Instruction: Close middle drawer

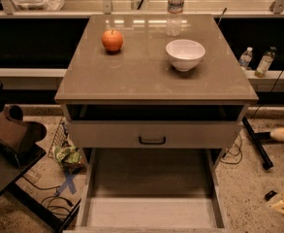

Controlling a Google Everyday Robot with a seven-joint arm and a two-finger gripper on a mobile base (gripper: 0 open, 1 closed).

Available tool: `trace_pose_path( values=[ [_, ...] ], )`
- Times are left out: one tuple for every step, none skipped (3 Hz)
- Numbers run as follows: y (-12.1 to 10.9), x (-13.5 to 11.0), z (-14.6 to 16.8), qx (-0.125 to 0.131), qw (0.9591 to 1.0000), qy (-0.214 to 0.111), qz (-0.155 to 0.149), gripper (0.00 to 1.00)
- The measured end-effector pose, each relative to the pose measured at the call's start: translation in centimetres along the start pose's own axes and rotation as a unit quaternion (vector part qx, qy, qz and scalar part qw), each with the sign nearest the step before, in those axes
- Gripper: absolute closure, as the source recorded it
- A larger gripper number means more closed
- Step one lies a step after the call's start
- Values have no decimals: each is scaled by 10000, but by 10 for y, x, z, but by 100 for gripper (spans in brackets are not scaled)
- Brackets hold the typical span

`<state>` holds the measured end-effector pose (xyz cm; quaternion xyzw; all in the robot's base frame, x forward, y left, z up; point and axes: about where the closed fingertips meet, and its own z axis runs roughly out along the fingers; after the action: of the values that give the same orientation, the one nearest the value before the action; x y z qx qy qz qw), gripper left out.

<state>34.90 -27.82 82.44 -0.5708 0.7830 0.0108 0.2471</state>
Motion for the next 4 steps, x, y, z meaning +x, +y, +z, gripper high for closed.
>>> trace_pose_path(
  values=[
    [37,28,21,-177,9998,5,78,41],
    [77,44,41,-402,9991,-13,123,64],
    [83,46,43,-443,9989,-2,126,87],
    [83,46,42,-439,9990,3,121,100]
  ],
)
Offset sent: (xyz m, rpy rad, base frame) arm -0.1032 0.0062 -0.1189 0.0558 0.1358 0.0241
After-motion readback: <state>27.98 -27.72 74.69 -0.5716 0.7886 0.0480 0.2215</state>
